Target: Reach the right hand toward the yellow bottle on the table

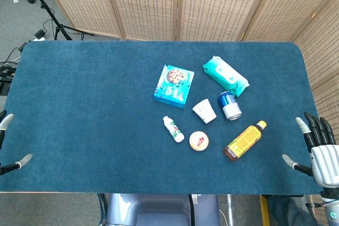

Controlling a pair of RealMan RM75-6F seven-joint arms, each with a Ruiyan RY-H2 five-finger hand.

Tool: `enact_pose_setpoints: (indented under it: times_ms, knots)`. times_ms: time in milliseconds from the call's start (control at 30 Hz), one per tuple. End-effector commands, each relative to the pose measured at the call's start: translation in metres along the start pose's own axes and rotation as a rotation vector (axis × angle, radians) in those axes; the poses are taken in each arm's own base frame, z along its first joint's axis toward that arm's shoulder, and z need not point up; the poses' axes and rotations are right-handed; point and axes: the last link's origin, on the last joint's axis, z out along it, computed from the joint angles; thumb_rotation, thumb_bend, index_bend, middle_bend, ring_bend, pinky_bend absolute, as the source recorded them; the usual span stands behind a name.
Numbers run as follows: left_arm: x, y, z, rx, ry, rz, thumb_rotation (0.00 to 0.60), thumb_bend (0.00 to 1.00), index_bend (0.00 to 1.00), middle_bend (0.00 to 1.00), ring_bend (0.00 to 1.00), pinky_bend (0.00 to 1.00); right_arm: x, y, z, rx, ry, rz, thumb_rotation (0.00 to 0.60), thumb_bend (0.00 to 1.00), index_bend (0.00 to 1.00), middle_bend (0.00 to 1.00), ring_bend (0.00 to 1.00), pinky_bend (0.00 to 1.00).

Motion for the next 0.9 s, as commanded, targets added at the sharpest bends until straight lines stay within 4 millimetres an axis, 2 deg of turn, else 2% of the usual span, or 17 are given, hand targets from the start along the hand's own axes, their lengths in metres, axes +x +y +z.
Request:
enact_pose_setpoints:
  times_ms: [33,467,500,567,600,633,667,700,733,767,833,900]
  knots:
    - [0.0,0.0,-0.001,-0.002,-0.001,-0.001,0.6,0.0,0.0,0.0,0.0,0.0,0.0,0.0,0.0,0.0,-0.001,0.0,0.6,0.0,0.0,0.0,0.0,0.0]
    - [0.0,0.0,0.0,0.004,0.0,-0.005,0.6,0.0,0.0,0.0,0.0,0.0,-0.012,-0.006,0.006,0.025,-0.032,-0.016,0.6,0.0,0.0,0.01,0.0,0.0]
    - [0.0,-0.001,0.0,0.005,0.0,-0.005,0.6,0.0,0.0,0.0,0.0,0.0,-0.014,-0.006,0.008,0.027,-0.026,-0.02,0.6,0.0,0.0,0.03,0.01,0.03]
    - [-0.001,-0.001,0.001,0.01,-0.005,-0.005,0.6,0.0,0.0,0.0,0.0,0.0,-0.015,-0.007,0.012,0.036,-0.001,-0.021,0.6,0.0,0.0,0.18,0.15,0.24]
    - [-0.002,-0.001,0.0,0.009,-0.013,-0.009,0.6,0.0,0.0,0.0,0.0,0.0,-0.015,-0.008,0.015,0.042,0.013,-0.026,0.6,0.05,0.0,0.31,0.3,0.44]
    - [-0.002,0.0,0.0,0.008,-0.018,-0.012,0.6,0.0,0.0,0.0,0.0,0.0,-0.015,-0.008,0.018,0.047,0.024,-0.031,0.6,0.17,0.0,0.43,0.45,0.62]
    - [-0.002,0.001,0.0,0.003,-0.024,-0.019,0.6,0.0,0.0,0.0,0.0,0.0,-0.016,-0.008,0.023,0.054,0.042,-0.045,0.6,0.36,0.0,0.53,0.56,0.75]
    - [-0.001,0.001,0.0,0.001,-0.025,-0.018,0.6,0.0,0.0,0.0,0.0,0.0,-0.018,-0.007,0.027,0.057,0.043,-0.057,0.6,0.53,0.0,0.58,0.61,0.81]
    - [-0.001,0.0,0.0,0.002,-0.024,-0.015,0.6,0.0,0.0,0.0,0.0,0.0,-0.021,-0.007,0.032,0.061,0.037,-0.075,0.6,0.76,0.0,0.63,0.66,0.87]
    - [-0.001,0.0,0.0,0.006,-0.023,-0.014,0.6,0.0,0.0,0.0,0.0,0.0,-0.024,-0.007,0.037,0.065,0.027,-0.093,0.6,0.91,0.0,0.67,0.7,0.91]
    - [-0.001,-0.001,0.002,0.015,-0.022,-0.017,0.6,0.0,0.0,0.0,0.0,0.0,-0.031,-0.01,0.048,0.082,-0.004,-0.127,0.6,1.0,0.0,0.71,0.74,0.96]
    - [-0.001,-0.001,0.004,0.023,-0.022,-0.015,0.6,0.0,0.0,0.0,0.0,0.0,-0.036,-0.017,0.058,0.117,-0.047,-0.133,0.6,1.0,0.0,0.71,0.75,0.98]
